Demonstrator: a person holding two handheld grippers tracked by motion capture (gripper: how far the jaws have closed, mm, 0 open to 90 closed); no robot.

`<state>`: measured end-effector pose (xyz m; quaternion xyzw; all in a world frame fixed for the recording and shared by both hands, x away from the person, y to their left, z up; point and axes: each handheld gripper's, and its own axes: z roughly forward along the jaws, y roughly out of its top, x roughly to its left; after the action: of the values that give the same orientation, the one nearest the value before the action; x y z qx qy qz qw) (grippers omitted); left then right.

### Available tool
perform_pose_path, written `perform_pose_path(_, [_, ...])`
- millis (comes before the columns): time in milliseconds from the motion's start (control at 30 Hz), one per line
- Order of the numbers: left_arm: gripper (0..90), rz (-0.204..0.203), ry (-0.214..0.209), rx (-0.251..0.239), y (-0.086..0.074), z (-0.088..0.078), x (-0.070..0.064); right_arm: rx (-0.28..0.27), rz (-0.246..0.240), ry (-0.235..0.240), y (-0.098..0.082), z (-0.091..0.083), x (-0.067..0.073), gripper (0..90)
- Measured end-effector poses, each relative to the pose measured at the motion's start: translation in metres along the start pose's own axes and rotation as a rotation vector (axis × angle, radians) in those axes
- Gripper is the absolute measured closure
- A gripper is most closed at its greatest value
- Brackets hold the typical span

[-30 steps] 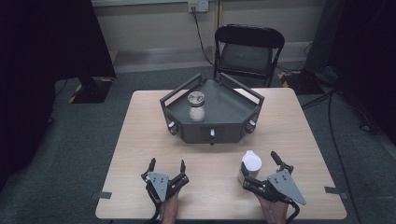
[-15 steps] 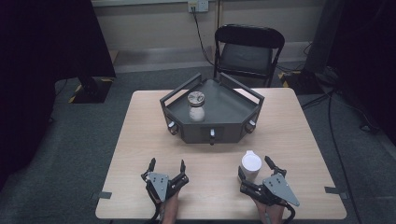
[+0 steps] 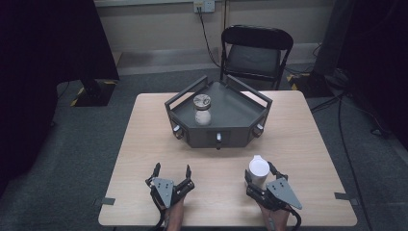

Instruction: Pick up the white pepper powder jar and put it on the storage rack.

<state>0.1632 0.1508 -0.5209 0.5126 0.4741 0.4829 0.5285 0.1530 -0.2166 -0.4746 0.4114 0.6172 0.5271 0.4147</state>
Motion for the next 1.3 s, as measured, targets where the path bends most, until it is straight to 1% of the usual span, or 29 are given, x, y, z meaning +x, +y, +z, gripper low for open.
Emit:
perform_pose_path(267, [0.1,0.000,-0.001,0.000,0.000,0.000,0.000,0.011,0.005,0.008,-0.001,0.002,-0.001,29.2])
perform_pose_path(333, [0.0,0.000,-0.001,0.000,0.000,0.000,0.000,0.012,0.019,0.009,-0.001,0.003,-0.001,29.5])
perform_pose_path(500, [0.1,0.000,-0.001,0.000,0.000,0.000,0.000,0.015,0.021,0.005,0.000,0.003,0.000,29.9])
perform_pose_path(600, [0.2,0.000,-0.001,0.000,0.000,0.000,0.000,0.031,0.022,-0.003,0.005,0.004,0.001,30.0])
perform_pose_path(733, [0.2,0.000,-0.001,0.000,0.000,0.000,0.000,0.037,0.016,-0.001,0.007,0.005,0.002,30.0])
perform_pose_path(833, [0.2,0.000,-0.001,0.000,0.000,0.000,0.000,0.047,0.032,0.002,0.010,0.005,0.001,30.0])
perform_pose_path(867, [0.2,0.000,-0.001,0.000,0.000,0.000,0.000,0.046,0.037,0.002,0.011,0.005,0.001,30.0])
perform_pose_path(1033, [0.0,0.000,-0.001,0.000,0.000,0.000,0.000,0.037,0.032,0.006,0.015,0.004,0.000,30.1])
perform_pose_path(1167, [0.0,0.000,-0.001,0.000,0.000,0.000,0.000,0.035,0.029,0.009,0.021,0.005,-0.002,30.1])
perform_pose_path(1300, [0.0,0.000,-0.001,0.000,0.000,0.000,0.000,0.023,0.023,0.015,0.027,0.005,-0.002,30.1])
